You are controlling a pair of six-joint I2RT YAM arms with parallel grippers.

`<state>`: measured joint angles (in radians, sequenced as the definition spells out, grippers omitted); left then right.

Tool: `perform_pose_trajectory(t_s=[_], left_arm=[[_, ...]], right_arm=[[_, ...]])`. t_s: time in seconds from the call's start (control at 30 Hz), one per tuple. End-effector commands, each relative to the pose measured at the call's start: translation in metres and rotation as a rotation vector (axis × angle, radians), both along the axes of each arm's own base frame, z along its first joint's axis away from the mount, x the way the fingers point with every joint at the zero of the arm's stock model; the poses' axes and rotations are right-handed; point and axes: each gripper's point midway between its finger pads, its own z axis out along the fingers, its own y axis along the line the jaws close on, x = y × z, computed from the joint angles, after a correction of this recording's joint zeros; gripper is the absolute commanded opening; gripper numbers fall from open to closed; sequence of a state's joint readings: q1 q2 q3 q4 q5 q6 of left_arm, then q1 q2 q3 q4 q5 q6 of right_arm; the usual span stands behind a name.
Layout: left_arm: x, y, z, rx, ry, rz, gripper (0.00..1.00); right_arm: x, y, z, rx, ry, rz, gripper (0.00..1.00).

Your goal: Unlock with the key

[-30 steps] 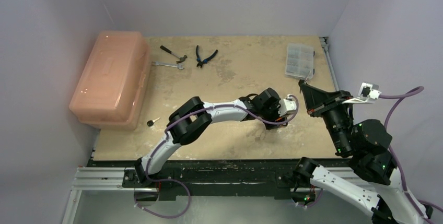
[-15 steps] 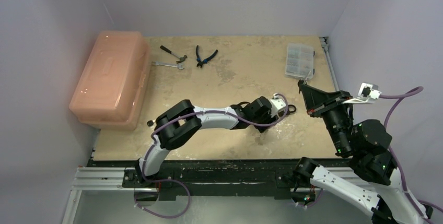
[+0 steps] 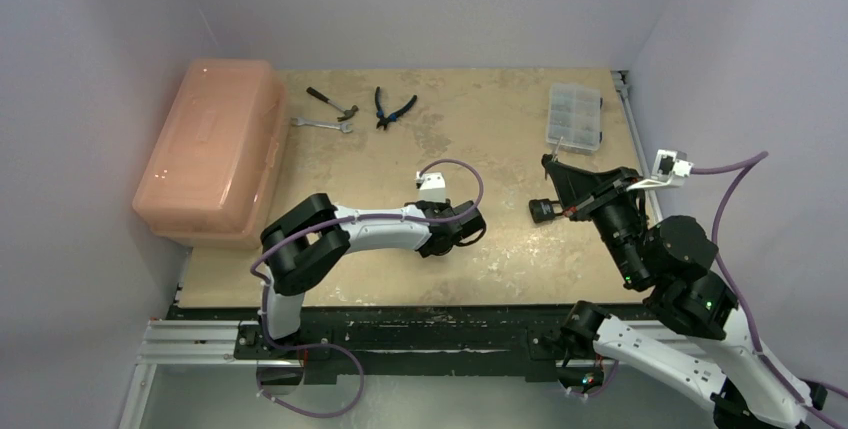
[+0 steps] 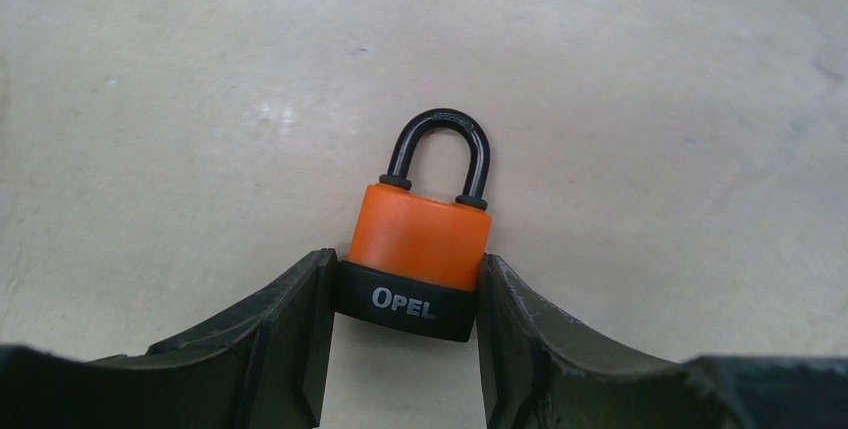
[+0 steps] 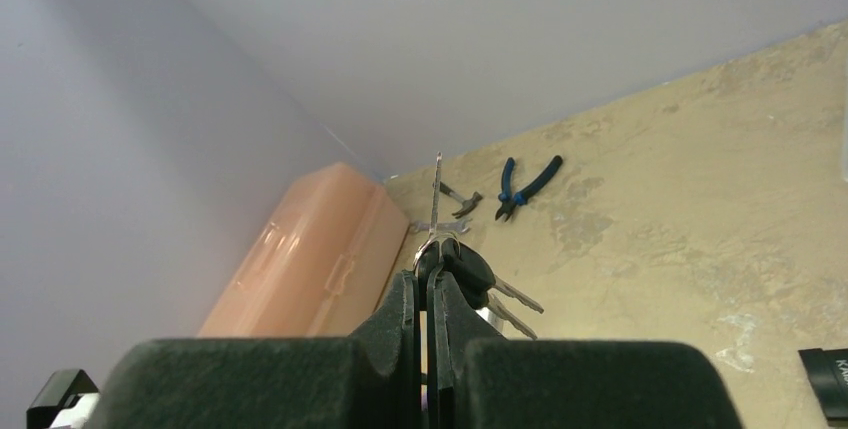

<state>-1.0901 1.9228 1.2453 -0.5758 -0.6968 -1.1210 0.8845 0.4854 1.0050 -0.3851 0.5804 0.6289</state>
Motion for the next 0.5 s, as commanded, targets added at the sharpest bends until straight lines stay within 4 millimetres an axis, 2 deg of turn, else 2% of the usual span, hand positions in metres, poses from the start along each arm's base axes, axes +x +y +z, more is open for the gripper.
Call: perform_pose_trajectory(t_s=[0.0, 0.17, 0.23, 0.3, 0.37, 0.4, 0.47], left_arm=[[-0.005, 0.031, 0.0, -0.009, -0.027, 0.28, 0.0], [-0.013, 0.032, -0.006, -0.084, -0.006, 0.342, 0.01], [-0.014, 0.032, -0.005, -0.104, -0.003, 0.349, 0.22], [-0.015, 0.031, -0.004, -0.108, 0.003, 0.343, 0.54], [-0.016, 0.03, -0.003, -0.107, 0.01, 0.332, 0.78], [-0.016, 0.03, -0.002, -0.102, 0.013, 0.319, 0.86], [-0.017, 0.03, 0.003, -0.098, 0.017, 0.292, 0.9]], right_arm=[[0.001, 0.013, 0.005, 0.053, -0.001, 0.042, 0.0], [0.002, 0.016, 0.0, 0.053, 0.013, 0.049, 0.0], [0.002, 0.016, -0.001, 0.051, 0.016, 0.048, 0.0], [0.003, 0.017, -0.003, 0.047, 0.021, 0.048, 0.0], [0.003, 0.017, -0.005, 0.044, 0.023, 0.047, 0.0], [0.003, 0.017, -0.005, 0.043, 0.024, 0.047, 0.0], [0.004, 0.017, -0.006, 0.041, 0.026, 0.043, 0.0]])
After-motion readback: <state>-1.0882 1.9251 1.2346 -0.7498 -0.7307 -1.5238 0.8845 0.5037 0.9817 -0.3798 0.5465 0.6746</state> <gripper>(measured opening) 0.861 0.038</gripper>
